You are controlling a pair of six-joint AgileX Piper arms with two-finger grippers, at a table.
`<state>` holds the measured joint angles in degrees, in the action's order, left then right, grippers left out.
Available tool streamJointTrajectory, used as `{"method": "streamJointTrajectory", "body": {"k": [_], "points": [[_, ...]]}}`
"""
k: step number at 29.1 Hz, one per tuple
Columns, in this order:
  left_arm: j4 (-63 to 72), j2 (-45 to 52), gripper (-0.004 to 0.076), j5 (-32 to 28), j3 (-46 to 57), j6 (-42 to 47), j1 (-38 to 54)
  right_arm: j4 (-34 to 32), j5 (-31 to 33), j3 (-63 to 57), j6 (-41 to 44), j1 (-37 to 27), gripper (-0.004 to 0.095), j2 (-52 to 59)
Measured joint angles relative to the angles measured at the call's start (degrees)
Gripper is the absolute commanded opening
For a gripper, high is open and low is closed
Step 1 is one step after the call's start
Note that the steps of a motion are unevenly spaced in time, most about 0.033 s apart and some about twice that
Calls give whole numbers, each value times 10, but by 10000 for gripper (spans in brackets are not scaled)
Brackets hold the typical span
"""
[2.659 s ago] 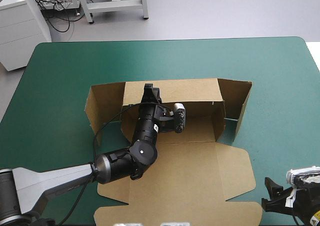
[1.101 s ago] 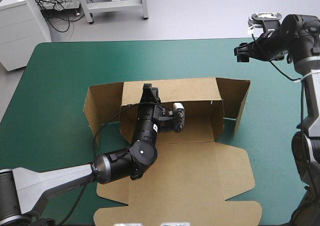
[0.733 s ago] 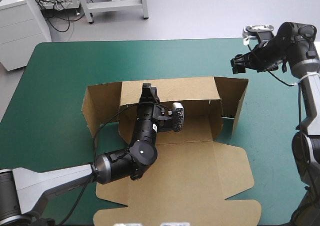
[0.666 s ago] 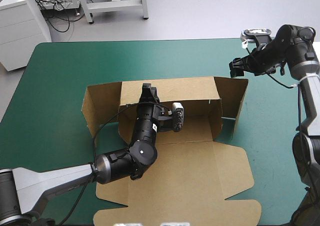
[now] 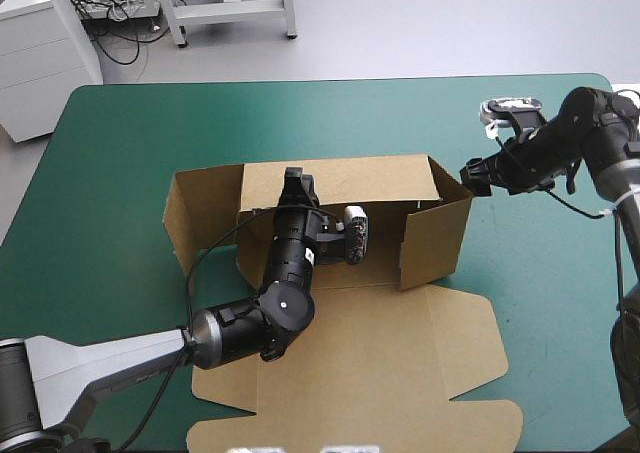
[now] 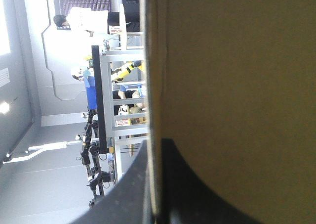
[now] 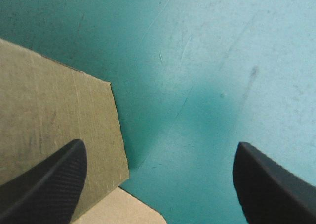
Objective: Fold the box
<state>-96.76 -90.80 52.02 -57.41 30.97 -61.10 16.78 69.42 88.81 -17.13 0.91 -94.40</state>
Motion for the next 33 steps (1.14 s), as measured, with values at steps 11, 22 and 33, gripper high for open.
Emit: {"method": "streamJointTrajectory", "body": {"k": [11, 22, 33], "points": [[0, 0, -32, 2, 0, -1, 0, 27, -72, -161, -81, 0, 738, 86], [0, 0, -32, 3, 0, -1, 0, 105, -78, -196, -192, 0, 735, 104], [1, 0, -32, 4, 0, -1, 0, 147, -60, -196, -229, 0, 736, 105]]}}
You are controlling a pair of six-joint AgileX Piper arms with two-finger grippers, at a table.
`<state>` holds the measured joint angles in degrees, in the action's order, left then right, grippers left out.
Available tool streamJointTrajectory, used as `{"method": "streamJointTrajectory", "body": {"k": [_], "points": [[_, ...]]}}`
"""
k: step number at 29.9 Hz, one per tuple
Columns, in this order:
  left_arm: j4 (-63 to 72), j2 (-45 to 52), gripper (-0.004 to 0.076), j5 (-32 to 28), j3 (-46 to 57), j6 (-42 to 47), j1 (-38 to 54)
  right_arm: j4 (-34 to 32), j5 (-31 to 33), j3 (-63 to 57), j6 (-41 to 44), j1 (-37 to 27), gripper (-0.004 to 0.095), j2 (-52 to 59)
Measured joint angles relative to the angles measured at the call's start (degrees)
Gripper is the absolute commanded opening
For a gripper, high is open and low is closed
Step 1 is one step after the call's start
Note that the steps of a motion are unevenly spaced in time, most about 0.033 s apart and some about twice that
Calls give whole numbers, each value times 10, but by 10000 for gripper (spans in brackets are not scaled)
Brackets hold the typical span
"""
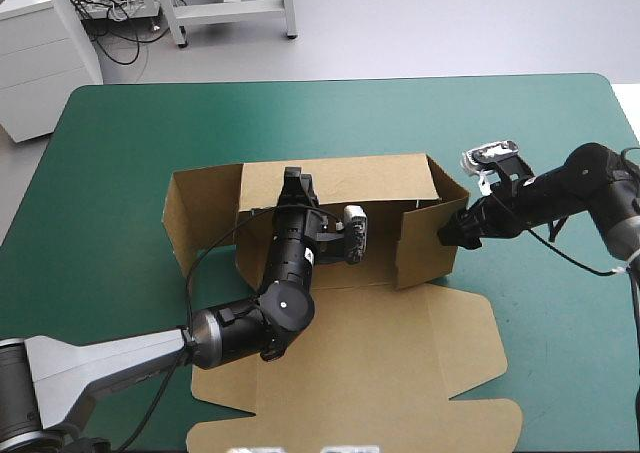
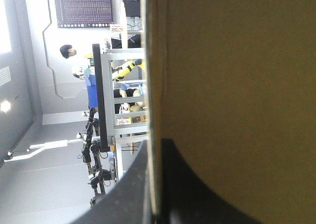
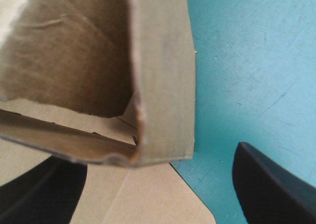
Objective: Fold the box
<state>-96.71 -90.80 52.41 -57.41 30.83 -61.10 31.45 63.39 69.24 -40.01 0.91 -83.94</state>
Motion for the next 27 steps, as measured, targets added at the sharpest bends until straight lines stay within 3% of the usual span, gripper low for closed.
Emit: {"method": "streamJointTrajectory", "body": {"k": [10, 13, 17, 27], "points": [[0, 0, -32, 0, 0, 0, 0, 27, -1, 0, -25, 0, 734, 0], [0, 0, -32, 0, 0, 0, 0, 62, -12, -13, -49, 0, 734, 4], [0, 0, -32, 0, 0, 2, 0, 117, -53, -65, -91, 0, 734, 22], [0, 0, -32, 0, 0, 2, 0, 162, -167, -174, -151, 0, 734, 96]]}}
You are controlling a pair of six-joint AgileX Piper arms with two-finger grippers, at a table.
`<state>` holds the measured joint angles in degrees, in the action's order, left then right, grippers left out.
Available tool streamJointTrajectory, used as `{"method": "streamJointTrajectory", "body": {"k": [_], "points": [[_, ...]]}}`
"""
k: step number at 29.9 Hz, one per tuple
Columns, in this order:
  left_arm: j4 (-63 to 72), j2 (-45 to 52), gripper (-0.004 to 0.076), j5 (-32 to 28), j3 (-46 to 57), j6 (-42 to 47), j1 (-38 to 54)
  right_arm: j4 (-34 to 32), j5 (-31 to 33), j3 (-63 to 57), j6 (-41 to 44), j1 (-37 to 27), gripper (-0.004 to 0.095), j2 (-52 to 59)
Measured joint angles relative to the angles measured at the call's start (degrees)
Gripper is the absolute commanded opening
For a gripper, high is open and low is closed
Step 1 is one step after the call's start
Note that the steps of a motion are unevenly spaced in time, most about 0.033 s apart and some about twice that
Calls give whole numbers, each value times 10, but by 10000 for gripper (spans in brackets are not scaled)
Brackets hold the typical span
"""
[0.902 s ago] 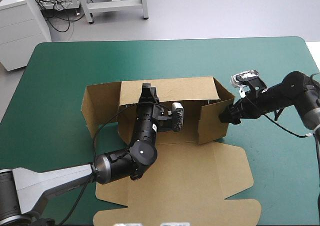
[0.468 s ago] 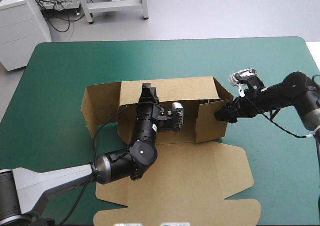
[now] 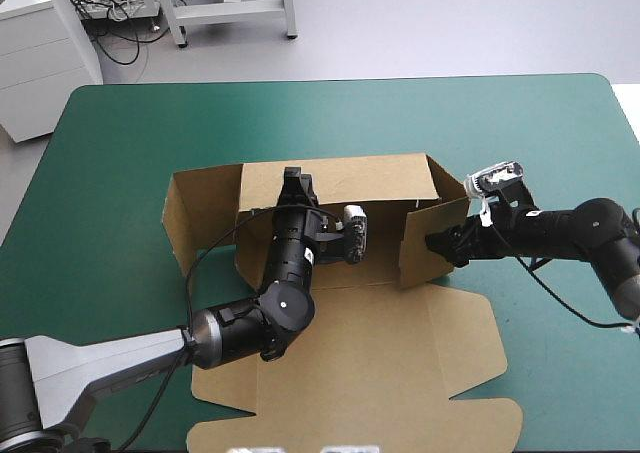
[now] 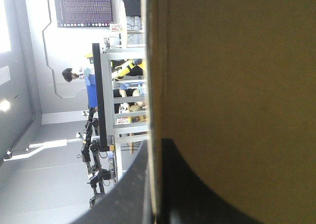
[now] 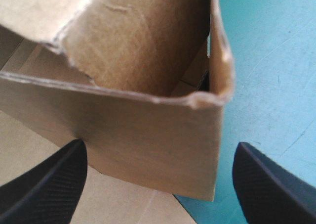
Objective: Fold the box
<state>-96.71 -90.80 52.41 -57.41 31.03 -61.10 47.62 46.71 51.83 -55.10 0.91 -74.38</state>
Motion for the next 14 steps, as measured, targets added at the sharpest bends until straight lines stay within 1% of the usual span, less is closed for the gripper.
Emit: {"method": "streamJointTrajectory", "body": {"k": [4, 7, 14], "points": [[0, 0, -32, 0, 0, 0, 0, 29, -20, -31, -22, 1, 734, 15], [0, 0, -32, 0, 0, 0, 0, 37, -47, -48, -31, 20, 734, 17], [0, 0, -32, 0, 0, 0, 0, 41, -156, -76, -22, 122, 734, 17]]}}
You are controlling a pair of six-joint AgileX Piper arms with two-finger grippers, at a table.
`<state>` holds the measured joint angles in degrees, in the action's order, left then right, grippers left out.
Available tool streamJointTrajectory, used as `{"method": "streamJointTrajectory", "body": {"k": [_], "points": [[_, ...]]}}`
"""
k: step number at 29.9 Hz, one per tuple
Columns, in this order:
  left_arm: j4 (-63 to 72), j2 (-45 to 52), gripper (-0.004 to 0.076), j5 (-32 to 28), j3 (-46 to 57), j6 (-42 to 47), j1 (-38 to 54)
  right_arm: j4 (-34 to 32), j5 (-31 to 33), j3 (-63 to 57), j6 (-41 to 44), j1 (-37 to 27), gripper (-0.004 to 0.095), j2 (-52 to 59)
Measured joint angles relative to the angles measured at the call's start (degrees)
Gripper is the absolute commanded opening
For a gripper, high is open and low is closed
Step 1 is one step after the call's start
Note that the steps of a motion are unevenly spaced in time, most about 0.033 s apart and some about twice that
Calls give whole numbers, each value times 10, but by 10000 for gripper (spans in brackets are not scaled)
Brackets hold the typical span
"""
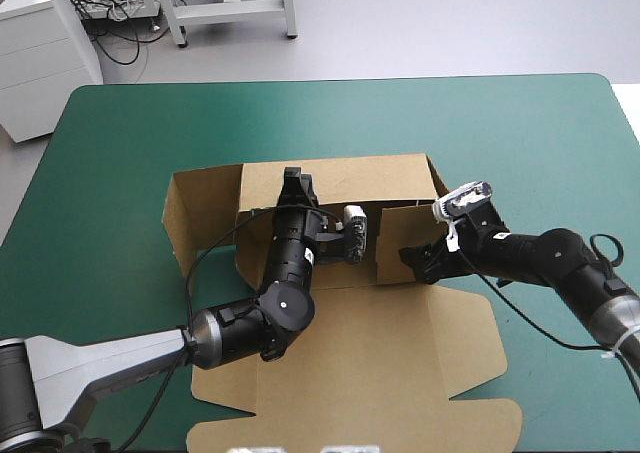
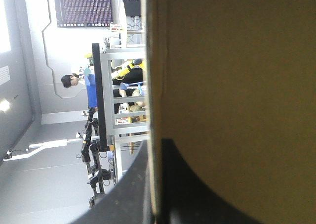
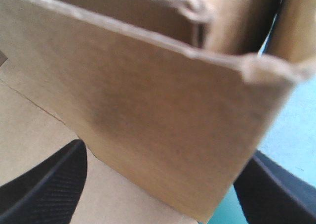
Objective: Fold the box
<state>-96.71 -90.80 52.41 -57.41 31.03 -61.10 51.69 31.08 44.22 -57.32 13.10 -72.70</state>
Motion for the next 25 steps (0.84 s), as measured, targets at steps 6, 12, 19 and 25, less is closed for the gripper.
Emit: {"method": "streamJointTrajectory", "body": {"k": [6, 12, 19, 25], "points": [[1, 0, -32, 2, 0, 0, 0, 4, -82, -11, 21, 46, 734, 0], [2, 0, -32, 2, 0, 0, 0, 8, -112, -11, 29, 55, 696, 0], [2, 0, -32, 5, 0, 0, 0, 10, -123, -11, 21, 55, 48, 0], [4, 0, -32, 20, 0, 0, 0, 11, -134, -12, 9, 54, -14, 0]]}}
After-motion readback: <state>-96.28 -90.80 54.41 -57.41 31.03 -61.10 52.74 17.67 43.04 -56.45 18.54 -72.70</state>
